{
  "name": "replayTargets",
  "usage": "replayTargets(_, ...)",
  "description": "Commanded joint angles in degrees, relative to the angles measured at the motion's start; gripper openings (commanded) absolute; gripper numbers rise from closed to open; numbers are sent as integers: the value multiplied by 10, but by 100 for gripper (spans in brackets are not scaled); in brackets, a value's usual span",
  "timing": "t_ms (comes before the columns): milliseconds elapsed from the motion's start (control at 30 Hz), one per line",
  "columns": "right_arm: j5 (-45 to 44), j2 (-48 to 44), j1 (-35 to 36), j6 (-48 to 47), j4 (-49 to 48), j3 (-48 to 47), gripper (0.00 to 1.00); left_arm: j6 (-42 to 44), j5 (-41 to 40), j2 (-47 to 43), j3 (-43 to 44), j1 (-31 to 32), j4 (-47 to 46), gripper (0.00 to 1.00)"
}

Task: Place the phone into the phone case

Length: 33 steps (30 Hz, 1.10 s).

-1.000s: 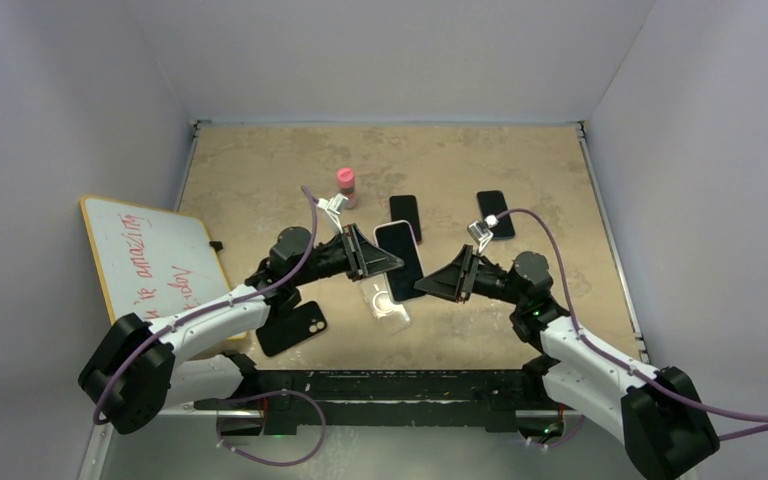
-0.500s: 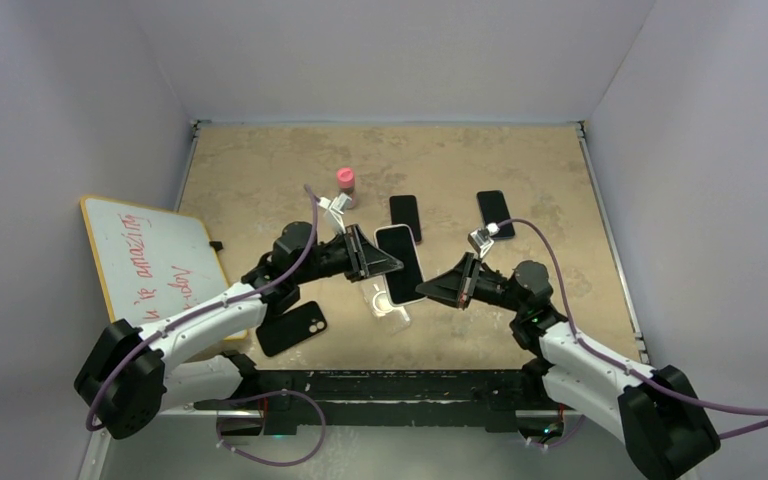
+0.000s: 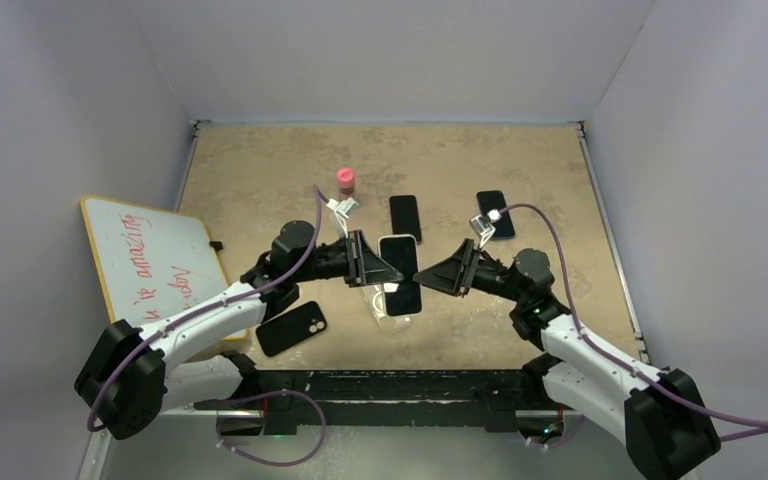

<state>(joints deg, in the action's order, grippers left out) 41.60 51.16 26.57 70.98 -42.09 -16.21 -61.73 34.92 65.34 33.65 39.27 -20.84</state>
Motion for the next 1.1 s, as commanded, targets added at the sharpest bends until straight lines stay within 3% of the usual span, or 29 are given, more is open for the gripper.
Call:
replayTargets(0,17,29,-3,-32,-24,-36,56,-1,60,-10,16,-2,-69,0)
replayTargets(333,-3,53,-2,2,-80,-44,47,10,118,16,21,-2,-87,0)
replayTargets(667,-35,64,-3,-13,-56,-78,39,15,146,29,16,-2,-95,0)
replayTargets(767,-38,62,-2,-28,-45,-88,19,22,140,28,17,-2,-78,0)
replayTargets(833,-41,56,-2,-48,-25,-96,2,52,110,26,29,-3,-12,0)
replayTargets(967,-71,29,-1,-107,70,-126,0,111,58,35,62,-5,116,0)
replayTargets(1067,-87,16,-1,-147,137,-142,0,113,57,40,64,-5,116,0)
